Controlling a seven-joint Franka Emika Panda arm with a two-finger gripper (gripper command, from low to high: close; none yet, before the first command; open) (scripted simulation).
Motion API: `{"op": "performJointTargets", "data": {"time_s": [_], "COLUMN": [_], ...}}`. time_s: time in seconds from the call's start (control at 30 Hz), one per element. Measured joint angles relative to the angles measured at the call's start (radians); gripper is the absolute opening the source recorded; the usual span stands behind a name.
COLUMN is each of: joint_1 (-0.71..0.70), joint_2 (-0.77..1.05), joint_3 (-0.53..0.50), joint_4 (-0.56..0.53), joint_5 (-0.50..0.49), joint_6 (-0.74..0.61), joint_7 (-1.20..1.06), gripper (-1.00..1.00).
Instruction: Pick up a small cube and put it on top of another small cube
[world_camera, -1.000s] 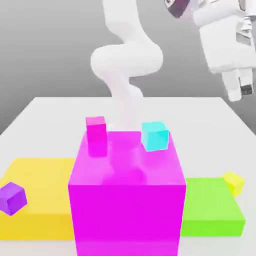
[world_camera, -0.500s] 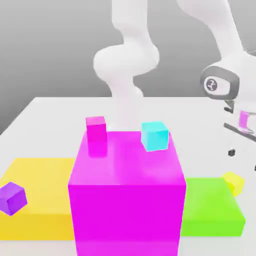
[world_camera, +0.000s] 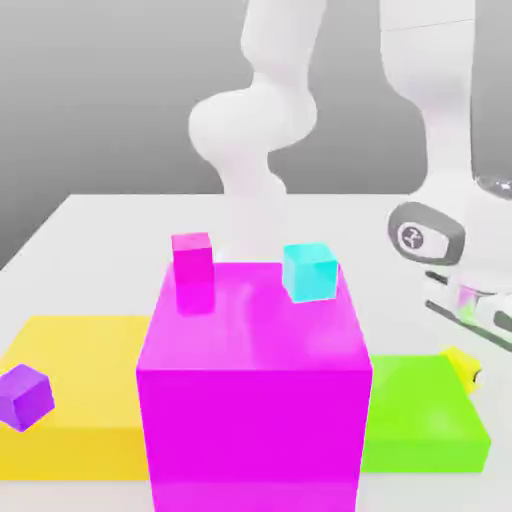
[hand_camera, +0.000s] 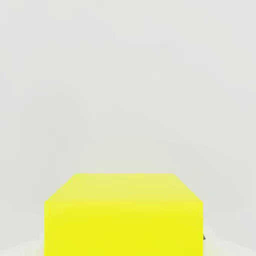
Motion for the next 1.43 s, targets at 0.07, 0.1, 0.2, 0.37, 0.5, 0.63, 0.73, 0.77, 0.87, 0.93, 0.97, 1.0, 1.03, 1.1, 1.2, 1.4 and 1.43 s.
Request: {"op": "performJointTargets", "data": {"time_s": [0.07, 0.1, 0.2, 0.37, 0.5, 0.63, 0.73, 0.77, 0.87, 0.93, 0.97, 1.0, 1.03, 1.1, 1.2, 1.4, 1.43], "joint_1": [-0.008, -0.011, -0.023, -0.102, -0.139, -0.185, -0.233, -0.252, -0.312, -0.358, -0.380, -0.402, -0.423, -0.467, -0.519, -0.537, -0.537], "joint_2": [-0.068, -0.104, -0.179, -0.315, -0.428, -0.541, -0.637, -0.671, -0.774, -0.839, -0.872, -0.904, -0.936, -0.999, -1.066, -1.036, -1.036], "joint_3": [0.013, 0.018, 0.032, -0.002, -0.049, -0.102, -0.150, -0.167, -0.228, -0.276, -0.303, -0.330, -0.358, -0.413, -0.479, -0.532, -0.532], "joint_4": [-0.013, -0.019, -0.025, -0.016, -0.009, -0.001, 0.004, 0.005, 0.008, 0.008, 0.007, 0.007, 0.006, 0.005, -0.017, -0.115, -0.115], "joint_5": [0.019, 0.032, 0.096, 0.163, 0.156, 0.114, 0.060, 0.039, -0.028, -0.072, -0.094, -0.116, -0.138, -0.182, -0.239, -0.286, -0.286], "joint_6": [-0.055, -0.084, -0.153, -0.296, -0.412, -0.527, -0.624, -0.659, -0.761, -0.823, -0.854, -0.884, -0.915, -0.975, -1.018, -0.889, -0.889], "joint_7": [-0.014, -0.023, -0.082, -0.267, -0.382, -0.471, -0.546, -0.574, -0.672, -0.758, -0.801, -0.845, -0.890, -0.981, -1.078, -1.088, -1.088], "gripper": [-1.00, -1.00, -1.00, -1.00, -1.00, -1.00, -1.00, -1.00, -1.00, -1.00, -1.00, -1.00, -1.00, -1.00, -1.00, 1.00, 1.00]}}
